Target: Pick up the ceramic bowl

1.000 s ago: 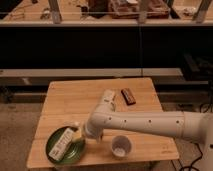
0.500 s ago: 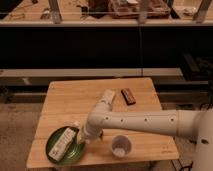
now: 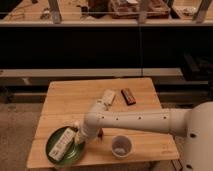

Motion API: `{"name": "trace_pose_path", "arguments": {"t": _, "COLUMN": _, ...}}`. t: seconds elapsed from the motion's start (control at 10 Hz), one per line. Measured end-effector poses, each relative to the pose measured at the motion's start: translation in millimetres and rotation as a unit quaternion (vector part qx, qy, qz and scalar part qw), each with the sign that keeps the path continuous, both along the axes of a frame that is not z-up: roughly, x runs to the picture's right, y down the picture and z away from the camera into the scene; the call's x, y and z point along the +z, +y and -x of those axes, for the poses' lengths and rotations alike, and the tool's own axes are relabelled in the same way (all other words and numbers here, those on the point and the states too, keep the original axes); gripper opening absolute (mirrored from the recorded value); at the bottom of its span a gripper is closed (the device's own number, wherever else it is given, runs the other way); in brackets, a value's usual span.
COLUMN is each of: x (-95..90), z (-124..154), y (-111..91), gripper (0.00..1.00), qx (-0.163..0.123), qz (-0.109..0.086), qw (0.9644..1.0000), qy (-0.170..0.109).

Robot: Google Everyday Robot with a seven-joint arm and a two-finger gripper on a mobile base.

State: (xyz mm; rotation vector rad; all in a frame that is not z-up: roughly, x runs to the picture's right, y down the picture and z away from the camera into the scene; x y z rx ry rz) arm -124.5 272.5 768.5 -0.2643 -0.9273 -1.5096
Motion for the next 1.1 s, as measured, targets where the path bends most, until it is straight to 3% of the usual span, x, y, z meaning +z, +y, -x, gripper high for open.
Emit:
{"name": "trace_pose_path", "arguments": {"t": 0.5, "x": 6.9, "z": 6, "y": 4, "gripper": 0.52, "qx": -0.005, "qz": 0.010, "qw": 0.9999, "qy": -0.005}}
{"name": "trace_pose_path", "arguments": {"t": 0.7, "x": 9.4, "z": 9, "y": 6, "gripper": 0.62, "qx": -0.007, "qz": 0.018, "qw": 0.9998, "qy": -0.008}}
{"name": "trace_pose_path", "arguments": {"t": 0.9, "x": 5.2, "z": 8, "y": 1, "gripper": 0.55, "qx": -0.004, "qz": 0.002, "qw": 0.9999, "qy": -0.011}}
{"name": "trace_pose_path", "arguments": {"t": 1.1, "x": -12.6, "z": 11, "y": -16, "gripper": 0.36, "qx": 0.005, "qz": -0.013, "qw": 0.9998, "qy": -0.013}}
